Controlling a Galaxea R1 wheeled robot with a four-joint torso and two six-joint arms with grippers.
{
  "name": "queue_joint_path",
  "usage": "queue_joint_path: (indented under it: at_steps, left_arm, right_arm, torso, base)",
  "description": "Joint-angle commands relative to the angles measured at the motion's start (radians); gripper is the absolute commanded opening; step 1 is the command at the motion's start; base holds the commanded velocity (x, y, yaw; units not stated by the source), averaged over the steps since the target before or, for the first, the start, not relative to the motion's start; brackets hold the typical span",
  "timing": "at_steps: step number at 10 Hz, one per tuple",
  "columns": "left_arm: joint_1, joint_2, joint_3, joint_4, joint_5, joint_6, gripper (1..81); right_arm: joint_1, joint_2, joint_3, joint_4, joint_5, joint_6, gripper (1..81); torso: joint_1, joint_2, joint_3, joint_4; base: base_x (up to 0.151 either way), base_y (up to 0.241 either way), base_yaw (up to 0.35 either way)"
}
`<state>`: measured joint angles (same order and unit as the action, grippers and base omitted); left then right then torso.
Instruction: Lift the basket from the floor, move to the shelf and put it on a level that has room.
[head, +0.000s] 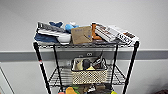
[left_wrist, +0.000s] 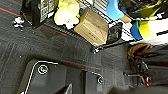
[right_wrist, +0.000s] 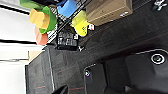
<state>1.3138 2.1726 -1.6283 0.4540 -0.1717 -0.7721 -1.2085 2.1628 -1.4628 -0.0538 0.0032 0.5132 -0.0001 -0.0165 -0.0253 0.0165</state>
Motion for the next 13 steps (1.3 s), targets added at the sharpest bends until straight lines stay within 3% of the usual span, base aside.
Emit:
queue_joint_path:
  at_steps: [1, 6, 10, 13]
  left_arm:
    - [0.003, 0.094, -0.163, 0.048, -0.061, 0.001, 81.1]
    - [0.081, 0.306, -0.445, 0.052, -0.06, 0.004, 81.1]
    - [0.124, 0.397, -0.54, 0.077, -0.051, 0.007, 81.1]
    - [0.16, 0.544, -0.764, 0.08, -0.035, 0.01, 81.1]
  right_arm:
    - [-0.006, 0.101, -0.168, -0.073, -0.003, -0.005, 81.1]
    - [-0.081, 0.289, -0.428, -0.129, -0.011, -0.009, 81.1]
    - [-0.161, 0.387, -0.571, -0.176, -0.003, -0.009, 81.1]
    - [-0.205, 0.472, -0.701, -0.207, -0.003, -0.009, 81.1]
  torso:
    - [0.0, 0.0, 0.0, 0.0]
    - [0.0, -0.001, 0.0, 0.0]
    - [0.0, -0.002, 0.001, 0.0]
    - [0.0, -0.002, 0.001, 0.0]
  base:
    - [0.0, 0.0, 0.0]
    - [0.0, 0.0, 0.0]
    - [0.0, 0.0, 0.0]
    - [0.0, 0.0, 0.0]
